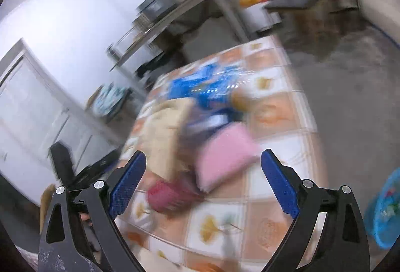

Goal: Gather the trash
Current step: 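Move the left tool to the beige cloth and close on it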

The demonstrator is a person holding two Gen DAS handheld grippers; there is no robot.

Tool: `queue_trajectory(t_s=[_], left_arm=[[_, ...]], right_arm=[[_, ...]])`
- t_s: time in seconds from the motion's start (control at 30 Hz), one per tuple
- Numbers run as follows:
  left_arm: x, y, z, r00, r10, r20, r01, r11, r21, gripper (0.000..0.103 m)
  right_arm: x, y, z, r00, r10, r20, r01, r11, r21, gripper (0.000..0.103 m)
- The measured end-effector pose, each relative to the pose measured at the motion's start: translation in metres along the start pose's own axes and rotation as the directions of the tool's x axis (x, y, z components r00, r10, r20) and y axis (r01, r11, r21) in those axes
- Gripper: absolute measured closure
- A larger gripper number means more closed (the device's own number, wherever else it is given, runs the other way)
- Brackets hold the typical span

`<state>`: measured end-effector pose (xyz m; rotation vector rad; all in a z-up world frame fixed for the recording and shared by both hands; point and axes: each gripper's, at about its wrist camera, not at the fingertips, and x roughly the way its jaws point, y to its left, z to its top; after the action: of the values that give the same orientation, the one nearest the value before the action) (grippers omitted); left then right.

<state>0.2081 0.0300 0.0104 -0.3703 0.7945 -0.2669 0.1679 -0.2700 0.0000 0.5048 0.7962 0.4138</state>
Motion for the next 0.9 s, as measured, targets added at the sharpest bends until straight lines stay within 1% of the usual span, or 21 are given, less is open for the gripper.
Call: queue_trajectory(t_s=[0.03, 0.1, 0.13, 0.2, 0.23, 0.27, 0.3, 0.33, 0.37, 0.4, 0.43, 0.47, 0.53, 0.6, 0.63, 0.67, 0.7, 0.73, 0.83, 0.9], left_arm=[[0.009, 0.006, 0.006, 0.999, -0.030, -0.032, 0.029, 0.999, -0.020, 0.017], [0.024, 0.010, 0.017, 0.997, -0.042, -0.061, 0.040, 0.999, -0.024, 0.017], [0.033, 0.010, 0.022, 0.996, -0.048, -0.076, 0.047, 0.999, -0.007, 0.017], [0.050, 0.006, 0.028, 0.994, -0.037, -0.103, 0.040, 0.999, 0.033, 0.017], [0.056, 0.004, 0.029, 0.994, -0.026, -0.108, 0.032, 0.998, 0.052, 0.017], [0.063, 0.002, 0.030, 0.994, 0.002, -0.110, 0.007, 0.997, 0.078, 0.017], [0.068, 0.000, 0.030, 0.993, 0.017, -0.117, -0.005, 0.995, 0.098, 0.022], [0.071, -0.001, 0.030, 0.992, 0.016, -0.122, -0.003, 0.994, 0.109, 0.026], [0.071, -0.002, 0.030, 0.993, -0.001, -0.114, 0.014, 0.993, 0.113, 0.029], [0.070, -0.002, 0.030, 0.994, -0.009, -0.109, 0.021, 0.993, 0.116, 0.038], [0.067, -0.005, 0.029, 0.995, -0.016, -0.102, 0.030, 0.991, 0.128, 0.049], [0.065, -0.006, 0.029, 0.995, -0.019, -0.097, 0.032, 0.990, 0.139, 0.053], [0.060, -0.009, 0.027, 0.996, -0.030, -0.089, 0.044, 0.986, 0.159, 0.072], [0.057, -0.009, 0.027, 0.996, -0.038, -0.083, 0.051, 0.985, 0.164, 0.080], [0.056, -0.008, 0.027, 0.996, -0.038, -0.079, 0.051, 0.985, 0.165, 0.088], [0.054, -0.007, 0.027, 0.996, -0.050, -0.077, 0.062, 0.985, 0.163, 0.093], [0.053, -0.005, 0.027, 0.995, -0.058, -0.075, 0.069, 0.985, 0.160, 0.100], [0.051, -0.004, 0.027, 0.995, -0.067, -0.075, 0.078, 0.985, 0.155, 0.102], [0.045, 0.000, 0.028, 0.994, -0.088, -0.063, 0.096, 0.986, 0.138, 0.103], [0.032, 0.003, 0.026, 0.992, -0.120, -0.041, 0.124, 0.984, 0.128, 0.103]], right_arm=[[0.013, 0.010, 0.007, 1.000, 0.010, -0.020, -0.010, 1.000, -0.017, 0.014], [0.044, 0.022, 0.020, 0.998, -0.006, -0.055, 0.004, 0.999, -0.037, 0.014], [0.050, 0.025, 0.024, 0.998, -0.012, -0.064, 0.009, 0.999, -0.041, 0.014], [0.073, 0.034, 0.030, 0.995, -0.050, -0.089, 0.046, 0.998, -0.043, 0.019], [0.077, 0.037, 0.028, 0.993, -0.061, -0.098, 0.057, 0.997, -0.045, 0.024], [0.087, 0.036, 0.030, 0.991, -0.074, -0.113, 0.070, 0.997, -0.045, 0.029], [0.090, 0.046, 0.031, 0.989, -0.083, -0.121, 0.078, 0.996, -0.045, 0.031], [0.095, 0.045, 0.031, 0.987, -0.093, -0.131, 0.088, 0.995, -0.046, 0.037], [0.099, 0.045, 0.029, 0.985, -0.100, -0.141, 0.095, 0.994, -0.045, 0.044], [0.100, 0.046, 0.029, 0.984, -0.103, -0.148, 0.098, 0.994, -0.042, 0.048], [0.100, 0.047, 0.029, 0.983, -0.103, -0.155, 0.098, 0.995, -0.035, 0.057], [0.098, 0.050, 0.029, 0.982, -0.102, -0.161, 0.098, 0.995, -0.031, 0.066], [0.096, 0.054, 0.028, 0.981, -0.103, -0.162, 0.100, 0.995, -0.031, 0.075], [0.097, 0.060, 0.028, 0.982, -0.110, -0.152, 0.104, 0.994, -0.042, 0.082], [0.100, 0.063, 0.029, 0.983, -0.103, -0.151, 0.098, 0.994, -0.044, 0.093], [0.103, 0.066, 0.030, 0.983, -0.092, -0.156, 0.087, 0.995, -0.044, 0.097], [0.100, 0.068, 0.031, 0.984, -0.087, -0.153, 0.080, 0.996, -0.048, 0.098], [0.099, 0.072, 0.031, 0.986, -0.086, -0.146, 0.078, 0.995, -0.060, 0.099], [0.098, 0.081, 0.033, 0.989, -0.081, -0.121, 0.071, 0.994, -0.088, 0.101], [0.092, 0.092, 0.033, 0.993, -0.055, -0.102, 0.045, 0.993, -0.105, 0.102]])
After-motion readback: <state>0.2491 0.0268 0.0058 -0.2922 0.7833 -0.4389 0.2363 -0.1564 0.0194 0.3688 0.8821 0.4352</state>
